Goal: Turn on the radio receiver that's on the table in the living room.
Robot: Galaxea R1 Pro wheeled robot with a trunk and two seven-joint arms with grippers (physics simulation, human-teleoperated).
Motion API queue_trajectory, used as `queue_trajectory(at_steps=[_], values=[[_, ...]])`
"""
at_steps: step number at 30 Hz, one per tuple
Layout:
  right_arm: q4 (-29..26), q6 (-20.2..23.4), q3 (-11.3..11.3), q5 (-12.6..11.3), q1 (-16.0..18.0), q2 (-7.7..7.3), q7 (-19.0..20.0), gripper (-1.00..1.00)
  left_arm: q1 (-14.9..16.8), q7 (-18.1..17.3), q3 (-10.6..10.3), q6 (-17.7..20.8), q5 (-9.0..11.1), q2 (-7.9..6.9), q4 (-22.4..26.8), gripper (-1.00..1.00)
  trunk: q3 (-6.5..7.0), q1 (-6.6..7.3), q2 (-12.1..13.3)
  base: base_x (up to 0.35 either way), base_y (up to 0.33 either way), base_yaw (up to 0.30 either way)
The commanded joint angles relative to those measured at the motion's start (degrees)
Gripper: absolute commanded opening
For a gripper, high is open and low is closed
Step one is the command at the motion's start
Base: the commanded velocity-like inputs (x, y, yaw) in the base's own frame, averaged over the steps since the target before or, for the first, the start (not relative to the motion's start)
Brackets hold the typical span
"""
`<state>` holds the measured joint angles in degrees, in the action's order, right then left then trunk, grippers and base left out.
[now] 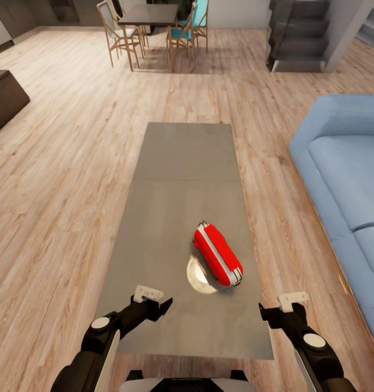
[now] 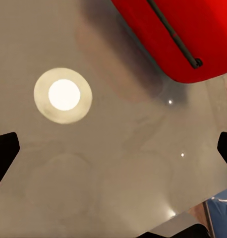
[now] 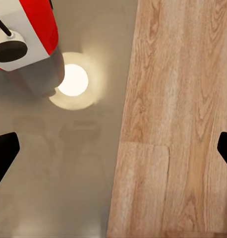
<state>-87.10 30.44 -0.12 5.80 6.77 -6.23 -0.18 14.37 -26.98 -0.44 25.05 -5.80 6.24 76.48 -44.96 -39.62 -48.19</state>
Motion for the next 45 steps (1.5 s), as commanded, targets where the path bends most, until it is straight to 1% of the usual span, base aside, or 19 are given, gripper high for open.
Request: queue_trajectory(at_steps=[1, 23, 26, 30, 36, 41, 45], values=[[0.0, -0.01, -0.02, 0.03, 0.0, 0.04, 0.0, 1.0, 0.01, 0.0, 0.0, 0.0, 0.0, 0.0, 0.0, 1.0, -0.01, 0.0, 0.0, 0.0, 0.0, 0.0], [-0.17, 0.04, 0.03, 0.04, 0.0, -0.1, 0.0, 1.0, -0.01, -0.09, 0.04, -0.09, 0.44, -0.09, -0.19, 1.0, -0.04, 0.0, 0.0, 0.0, 0.0, 0.0], [-0.32, -0.63, -0.72, -0.69, -0.98, 0.04, 0.44, 1.0, -0.7, -0.18, -0.79, -0.26, 0.53, -0.27, -0.08, 1.0, -0.04, 0.0, 0.0, 0.0, 0.0, 0.0], [-0.38, -0.75, -0.56, -0.63, -2.2, 0.02, 0.45, 1.0, -0.71, -0.18, -0.78, -0.26, 0.53, -0.27, -0.04, 1.0, -0.04, 0.0, 0.0, 0.0, 0.0, 0.0], [0.85, -1.05, -0.18, 0.96, -2.35, -0.57, 0.36, 1.0, -0.9, -0.18, -1.02, -0.74, 0.53, -0.31, -0.01, 1.0, -0.04, 0.0, 0.0, 0.0, 0.0, 0.0], [0.91, -0.57, -0.34, 1.35, -2.37, -0.53, 0.15, 1.0, -0.92, -0.18, -1.12, -0.85, 0.53, -0.34, -0.01, 1.0, -0.04, 0.0, 0.0, 0.0, 0.0, 0.0], [0.75, -0.12, 0.1, 1.72, -2.37, -0.54, 0.1, 1.0, -0.93, -0.18, -1.14, -0.87, 0.53, -0.35, -0.01, 1.0, -0.04, 0.0, 0.0, 0.0, 0.0, 0.0]])
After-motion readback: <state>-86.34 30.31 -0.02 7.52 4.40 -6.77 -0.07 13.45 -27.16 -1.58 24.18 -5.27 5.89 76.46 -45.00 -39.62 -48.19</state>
